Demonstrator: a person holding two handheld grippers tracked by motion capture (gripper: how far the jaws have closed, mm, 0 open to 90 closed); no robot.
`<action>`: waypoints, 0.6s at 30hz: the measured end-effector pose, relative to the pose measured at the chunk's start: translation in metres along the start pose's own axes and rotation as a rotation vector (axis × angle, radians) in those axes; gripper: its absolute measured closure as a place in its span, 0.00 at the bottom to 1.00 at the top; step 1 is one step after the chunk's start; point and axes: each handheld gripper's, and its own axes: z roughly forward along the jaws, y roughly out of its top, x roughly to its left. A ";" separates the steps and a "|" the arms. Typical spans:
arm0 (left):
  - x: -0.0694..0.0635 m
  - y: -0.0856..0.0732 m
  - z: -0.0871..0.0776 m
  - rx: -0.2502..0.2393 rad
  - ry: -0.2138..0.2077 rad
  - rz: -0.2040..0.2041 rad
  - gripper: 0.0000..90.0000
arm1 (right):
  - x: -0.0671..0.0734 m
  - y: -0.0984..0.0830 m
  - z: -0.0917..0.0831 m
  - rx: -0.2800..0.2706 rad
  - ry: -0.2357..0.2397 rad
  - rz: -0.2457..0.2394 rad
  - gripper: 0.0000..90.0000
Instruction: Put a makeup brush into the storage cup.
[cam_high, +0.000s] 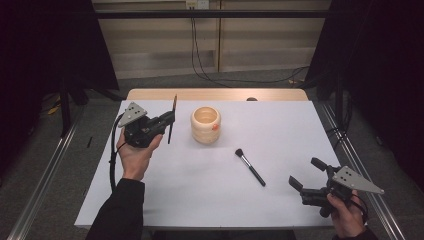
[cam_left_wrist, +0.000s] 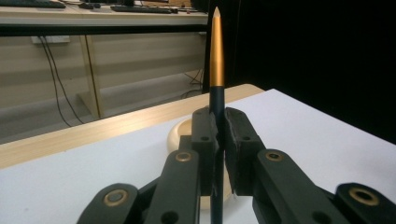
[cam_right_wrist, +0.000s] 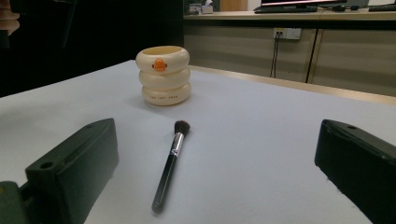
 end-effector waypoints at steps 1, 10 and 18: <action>-0.001 0.001 0.001 -0.005 -0.004 -0.008 0.93 | 0.000 0.000 0.000 0.000 0.000 0.001 0.00; -0.010 0.008 0.015 0.000 -0.032 -0.004 0.93 | -0.001 0.000 0.000 0.005 0.010 -0.011 0.00; -0.019 0.015 0.030 0.000 -0.061 -0.016 0.93 | -0.001 0.000 0.000 0.005 0.009 -0.011 0.00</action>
